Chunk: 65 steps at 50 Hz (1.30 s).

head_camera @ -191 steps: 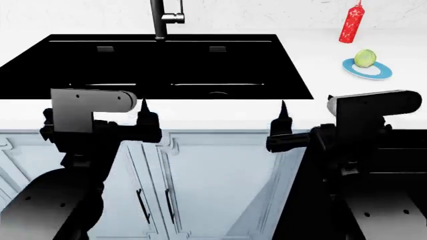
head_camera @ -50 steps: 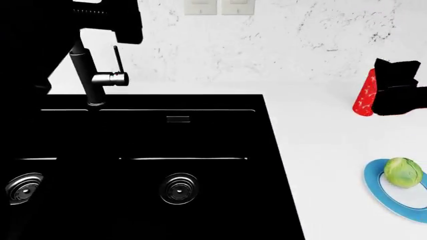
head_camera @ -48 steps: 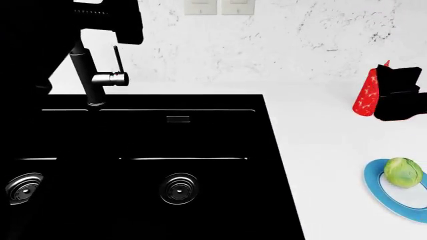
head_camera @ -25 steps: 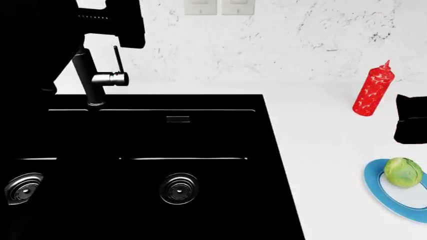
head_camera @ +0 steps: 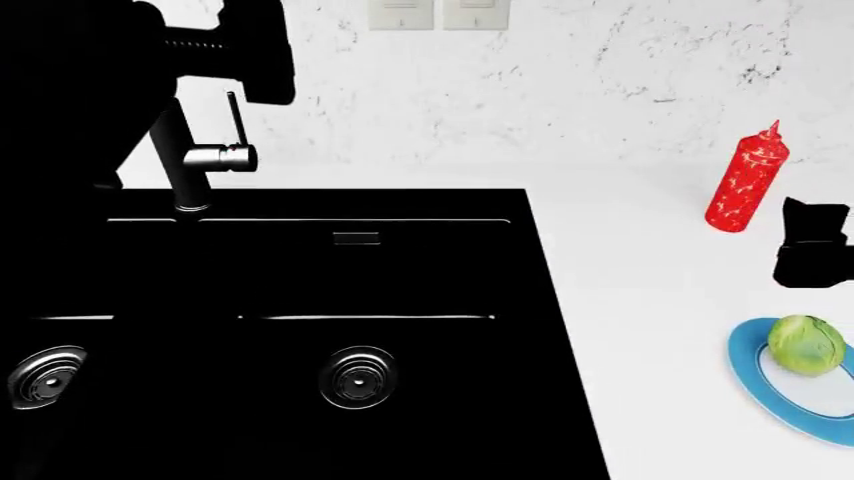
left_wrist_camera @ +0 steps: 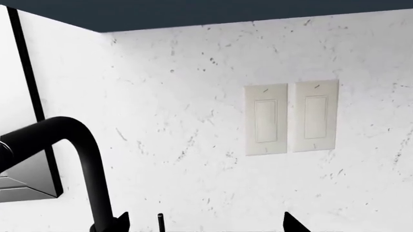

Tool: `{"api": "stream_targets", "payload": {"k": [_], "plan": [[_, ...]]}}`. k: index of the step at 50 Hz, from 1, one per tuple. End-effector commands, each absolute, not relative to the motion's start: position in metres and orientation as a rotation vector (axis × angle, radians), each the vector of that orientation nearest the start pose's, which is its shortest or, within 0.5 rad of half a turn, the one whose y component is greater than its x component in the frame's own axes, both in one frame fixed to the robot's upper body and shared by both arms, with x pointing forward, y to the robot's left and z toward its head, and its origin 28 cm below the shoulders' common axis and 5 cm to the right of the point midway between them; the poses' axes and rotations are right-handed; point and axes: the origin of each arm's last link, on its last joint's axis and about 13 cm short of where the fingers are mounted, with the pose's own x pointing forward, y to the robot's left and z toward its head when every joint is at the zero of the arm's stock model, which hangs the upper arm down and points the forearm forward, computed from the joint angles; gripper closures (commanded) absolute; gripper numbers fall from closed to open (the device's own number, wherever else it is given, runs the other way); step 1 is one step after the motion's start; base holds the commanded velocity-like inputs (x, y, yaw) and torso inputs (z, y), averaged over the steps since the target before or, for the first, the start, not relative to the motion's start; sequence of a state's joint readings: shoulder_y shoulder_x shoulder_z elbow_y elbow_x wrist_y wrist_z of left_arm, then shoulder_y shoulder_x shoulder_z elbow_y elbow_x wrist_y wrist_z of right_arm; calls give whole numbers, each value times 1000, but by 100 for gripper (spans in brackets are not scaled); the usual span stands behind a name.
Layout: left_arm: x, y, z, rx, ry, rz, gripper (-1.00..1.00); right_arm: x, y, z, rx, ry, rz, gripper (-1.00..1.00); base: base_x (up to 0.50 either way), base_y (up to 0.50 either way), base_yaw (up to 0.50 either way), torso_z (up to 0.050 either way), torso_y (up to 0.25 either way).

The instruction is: Pick the brussel sprout from the counter and place it in the sink. Then turn on the sink faucet.

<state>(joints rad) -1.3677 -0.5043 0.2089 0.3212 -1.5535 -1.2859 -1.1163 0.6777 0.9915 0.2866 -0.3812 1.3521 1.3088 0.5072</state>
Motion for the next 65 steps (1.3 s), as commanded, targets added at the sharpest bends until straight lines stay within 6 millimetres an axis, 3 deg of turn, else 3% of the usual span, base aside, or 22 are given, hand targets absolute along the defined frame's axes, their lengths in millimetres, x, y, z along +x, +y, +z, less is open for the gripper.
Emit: {"api": "stream_targets", "payload": {"k": [1,15,30,65], "plan": [[244,217,353,74,-109,-22,-100,214,-262,254,-98,196,-133,-100,0,0,0,0,0],[243,217,352,76,-107,-22,-100,205,-267,248,-84,249,-130,-100,0,0,0,0,0],[244,218,350,79,-100,-20,-100,207,-266,236,-73,328,-108,-100,0,0,0,0,0],[245,218,348,83,-99,-15,-100,205,-266,229,-69,483,-116,-100,0,0,0,0,0]]}}
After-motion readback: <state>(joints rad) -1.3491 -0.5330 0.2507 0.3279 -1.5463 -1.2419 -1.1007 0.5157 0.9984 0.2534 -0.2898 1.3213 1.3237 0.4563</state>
